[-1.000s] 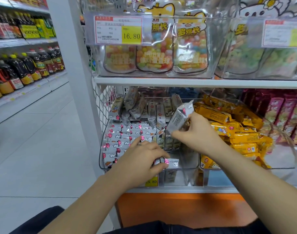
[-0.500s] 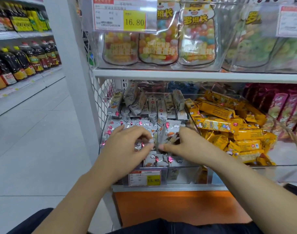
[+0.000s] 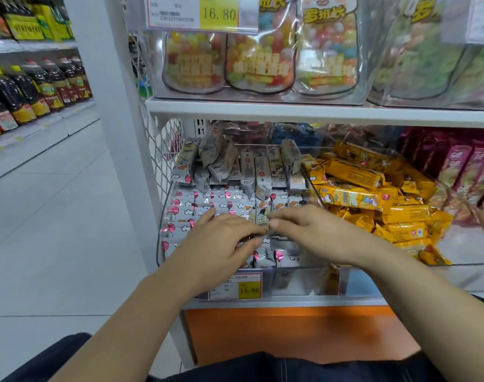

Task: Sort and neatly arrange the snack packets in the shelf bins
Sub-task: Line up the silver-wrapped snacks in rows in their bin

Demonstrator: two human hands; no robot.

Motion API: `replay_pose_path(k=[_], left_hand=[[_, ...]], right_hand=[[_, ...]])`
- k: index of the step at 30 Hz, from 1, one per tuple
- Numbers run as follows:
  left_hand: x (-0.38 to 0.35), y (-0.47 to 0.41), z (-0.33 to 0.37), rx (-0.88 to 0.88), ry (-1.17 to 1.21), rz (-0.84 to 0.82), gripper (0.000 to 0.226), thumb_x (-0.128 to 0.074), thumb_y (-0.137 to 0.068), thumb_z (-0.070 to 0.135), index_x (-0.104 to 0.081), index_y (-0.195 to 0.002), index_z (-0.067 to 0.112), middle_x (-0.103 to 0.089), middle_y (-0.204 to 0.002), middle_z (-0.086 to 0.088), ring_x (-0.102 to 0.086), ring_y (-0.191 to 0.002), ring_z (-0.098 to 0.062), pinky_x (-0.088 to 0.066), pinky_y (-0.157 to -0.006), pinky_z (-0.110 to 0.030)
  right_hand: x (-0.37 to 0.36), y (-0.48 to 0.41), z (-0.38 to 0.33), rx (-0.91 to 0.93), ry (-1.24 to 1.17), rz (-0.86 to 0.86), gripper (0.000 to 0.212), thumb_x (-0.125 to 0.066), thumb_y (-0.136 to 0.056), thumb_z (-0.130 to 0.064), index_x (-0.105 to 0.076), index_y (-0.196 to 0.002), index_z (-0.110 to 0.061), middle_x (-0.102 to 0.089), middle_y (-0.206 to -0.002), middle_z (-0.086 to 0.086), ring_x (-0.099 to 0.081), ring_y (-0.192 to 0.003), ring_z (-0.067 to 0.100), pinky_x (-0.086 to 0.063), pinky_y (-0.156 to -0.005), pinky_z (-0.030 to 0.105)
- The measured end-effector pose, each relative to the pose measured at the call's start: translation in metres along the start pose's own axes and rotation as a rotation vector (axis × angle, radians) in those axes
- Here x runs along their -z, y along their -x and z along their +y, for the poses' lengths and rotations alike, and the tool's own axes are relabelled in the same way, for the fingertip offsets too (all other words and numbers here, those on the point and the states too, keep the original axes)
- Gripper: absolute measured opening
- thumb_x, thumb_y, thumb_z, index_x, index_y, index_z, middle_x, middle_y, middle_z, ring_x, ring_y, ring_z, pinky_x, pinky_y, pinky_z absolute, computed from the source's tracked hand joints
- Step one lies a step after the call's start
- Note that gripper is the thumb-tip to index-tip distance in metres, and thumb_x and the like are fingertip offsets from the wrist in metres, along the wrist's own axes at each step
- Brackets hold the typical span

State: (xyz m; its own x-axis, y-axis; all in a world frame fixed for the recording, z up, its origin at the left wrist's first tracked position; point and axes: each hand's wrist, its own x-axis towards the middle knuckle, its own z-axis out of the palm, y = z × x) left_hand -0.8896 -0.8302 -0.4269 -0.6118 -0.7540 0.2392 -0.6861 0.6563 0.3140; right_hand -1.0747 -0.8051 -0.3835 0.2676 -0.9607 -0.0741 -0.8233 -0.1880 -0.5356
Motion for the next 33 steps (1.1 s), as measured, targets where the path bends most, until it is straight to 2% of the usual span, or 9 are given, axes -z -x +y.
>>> replay_pose_path(k=[2,5,10,15,19,23,26,30,33], left_hand=[[-0.001,0.000,0.000,0.000,0.010,0.010,0.033,-0.035,-0.098,0.044,-0.053,-0.125,0.042,-0.056,-0.123,0.023,-0.042,-0.121,0.002,-0.009,-0.116,-0.036],[-0.001,0.001,-0.001,0.008,0.029,0.012,0.032,-0.036,-0.098,0.043,-0.054,-0.125,0.041,-0.056,-0.123,0.023,-0.042,-0.121,0.002,-0.008,-0.116,-0.034],[-0.001,0.000,-0.003,0.010,0.027,0.008,0.032,-0.036,-0.098,0.044,-0.053,-0.125,0.043,-0.055,-0.123,0.024,-0.041,-0.121,0.002,-0.008,-0.116,-0.033],[-0.002,0.000,-0.005,-0.009,0.043,0.018,0.031,-0.037,-0.097,0.044,-0.055,-0.123,0.042,-0.057,-0.121,0.023,-0.043,-0.118,0.002,-0.015,-0.115,-0.037],[-0.002,0.001,-0.006,-0.019,0.050,0.025,0.031,-0.039,-0.097,0.042,-0.056,-0.123,0.041,-0.059,-0.118,0.022,-0.045,-0.114,0.001,-0.021,-0.112,-0.038],[-0.002,0.000,-0.005,-0.015,0.041,0.017,0.032,-0.038,-0.097,0.042,-0.054,-0.125,0.041,-0.058,-0.120,0.022,-0.044,-0.116,0.002,-0.019,-0.113,-0.037],[-0.001,0.001,-0.004,-0.013,0.035,0.017,0.032,-0.038,-0.098,0.041,-0.054,-0.126,0.040,-0.057,-0.123,0.021,-0.044,-0.118,0.001,-0.018,-0.114,-0.037],[-0.001,0.003,-0.004,-0.029,0.047,0.036,0.031,-0.041,-0.097,0.040,-0.056,-0.124,0.038,-0.059,-0.120,0.020,-0.046,-0.116,0.000,-0.021,-0.113,-0.039],[-0.001,0.001,-0.004,-0.026,0.043,0.036,0.031,-0.040,-0.097,0.041,-0.055,-0.124,0.039,-0.059,-0.120,0.021,-0.046,-0.116,0.001,-0.021,-0.113,-0.039]], right_hand=[[0.009,-0.005,0.000,0.060,0.045,0.309,0.029,-0.051,-0.095,-0.030,-0.062,-0.120,-0.021,-0.064,-0.099,-0.013,-0.051,-0.077,-0.013,-0.039,-0.070,0.003],[0.019,-0.025,0.014,0.047,0.239,0.646,0.036,-0.058,-0.090,-0.029,-0.056,-0.126,-0.023,-0.056,-0.124,0.003,-0.050,-0.110,0.015,-0.041,-0.089,0.025],[0.022,-0.060,0.032,-0.162,0.513,0.471,0.051,-0.052,-0.092,-0.042,-0.037,-0.140,-0.036,-0.012,-0.156,0.011,-0.042,-0.129,0.036,-0.038,-0.104,0.046],[0.026,-0.070,0.037,-0.058,0.404,0.667,0.035,-0.053,-0.093,-0.026,-0.056,-0.126,-0.016,-0.050,-0.131,0.013,-0.056,-0.108,0.034,-0.047,-0.088,0.036],[0.029,-0.051,0.040,0.010,0.133,0.944,0.027,-0.060,-0.089,-0.018,-0.066,-0.114,-0.012,-0.064,-0.117,0.007,-0.060,-0.103,0.022,-0.038,-0.084,0.017],[0.017,-0.012,0.033,0.030,-0.180,1.004,0.013,-0.066,-0.086,-0.017,-0.069,-0.099,-0.016,-0.067,-0.095,-0.004,-0.057,-0.085,0.007,-0.038,-0.069,0.005],[0.008,0.010,0.025,-0.048,-0.531,0.897,0.020,-0.068,-0.082,-0.007,-0.060,-0.096,-0.021,-0.060,-0.095,-0.013,-0.059,-0.090,0.006,-0.051,-0.073,0.017],[0.009,0.027,0.007,-0.202,-1.509,0.574,0.035,-0.057,-0.082,0.006,-0.053,-0.113,-0.008,-0.058,-0.109,0.012,-0.065,-0.090,0.021,-0.058,-0.066,0.026],[0.017,0.037,0.005,-0.194,-1.936,0.327,0.054,-0.066,-0.064,0.002,-0.055,-0.117,0.004,-0.063,-0.106,0.022,-0.068,-0.087,0.025,-0.059,-0.068,0.032]])
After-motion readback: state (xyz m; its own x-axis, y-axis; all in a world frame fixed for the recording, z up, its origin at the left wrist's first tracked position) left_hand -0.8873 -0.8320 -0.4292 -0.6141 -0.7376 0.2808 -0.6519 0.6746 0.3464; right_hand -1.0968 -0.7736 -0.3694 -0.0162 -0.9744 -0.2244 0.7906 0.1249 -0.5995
